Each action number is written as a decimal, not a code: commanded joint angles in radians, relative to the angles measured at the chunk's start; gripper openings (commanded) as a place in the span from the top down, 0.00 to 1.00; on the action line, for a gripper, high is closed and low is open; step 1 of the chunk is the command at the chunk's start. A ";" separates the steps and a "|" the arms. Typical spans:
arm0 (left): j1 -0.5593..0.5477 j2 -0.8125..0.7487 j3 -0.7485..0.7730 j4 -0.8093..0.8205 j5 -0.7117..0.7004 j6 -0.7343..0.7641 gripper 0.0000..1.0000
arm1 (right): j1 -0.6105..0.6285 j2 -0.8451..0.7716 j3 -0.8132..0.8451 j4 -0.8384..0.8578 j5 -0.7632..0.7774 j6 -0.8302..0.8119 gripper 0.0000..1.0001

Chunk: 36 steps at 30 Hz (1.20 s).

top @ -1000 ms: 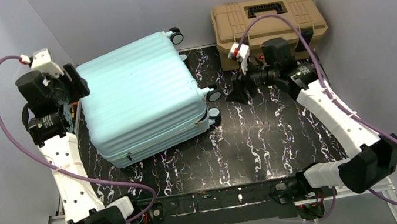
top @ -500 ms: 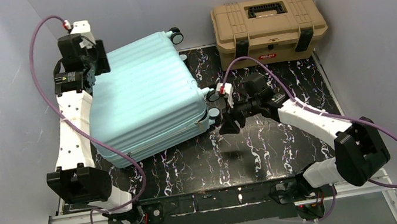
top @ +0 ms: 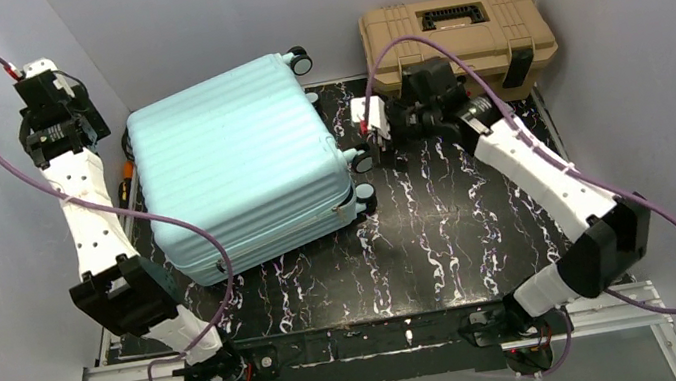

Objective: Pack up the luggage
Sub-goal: Zip the luggage at the center of the board.

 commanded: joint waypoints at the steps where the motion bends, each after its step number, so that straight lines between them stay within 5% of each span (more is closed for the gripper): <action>1: 0.013 0.039 -0.021 -0.040 0.015 -0.007 0.45 | 0.015 0.186 0.233 -0.302 0.007 -0.302 0.06; 11: 0.091 0.079 -0.087 -0.016 0.014 0.003 0.45 | 0.042 0.544 0.678 -0.711 -0.045 -0.486 0.05; 21: 0.095 0.128 -0.196 0.020 0.091 -0.060 0.47 | 0.125 0.507 0.558 -0.527 -0.045 -0.378 0.08; 24: 0.093 0.144 -0.223 0.029 0.099 -0.070 0.48 | 0.162 0.460 0.458 -0.373 0.004 -0.304 0.22; 28: 0.089 0.149 -0.252 0.049 0.118 -0.073 0.48 | 0.173 0.429 0.388 -0.210 0.075 -0.227 0.78; 30: 0.084 0.141 -0.266 0.055 0.136 -0.073 0.48 | 0.173 0.394 0.342 -0.144 0.114 -0.208 0.99; 36: 0.053 0.115 -0.292 0.070 0.179 -0.087 0.48 | 0.187 0.222 0.178 0.115 0.196 -0.174 0.99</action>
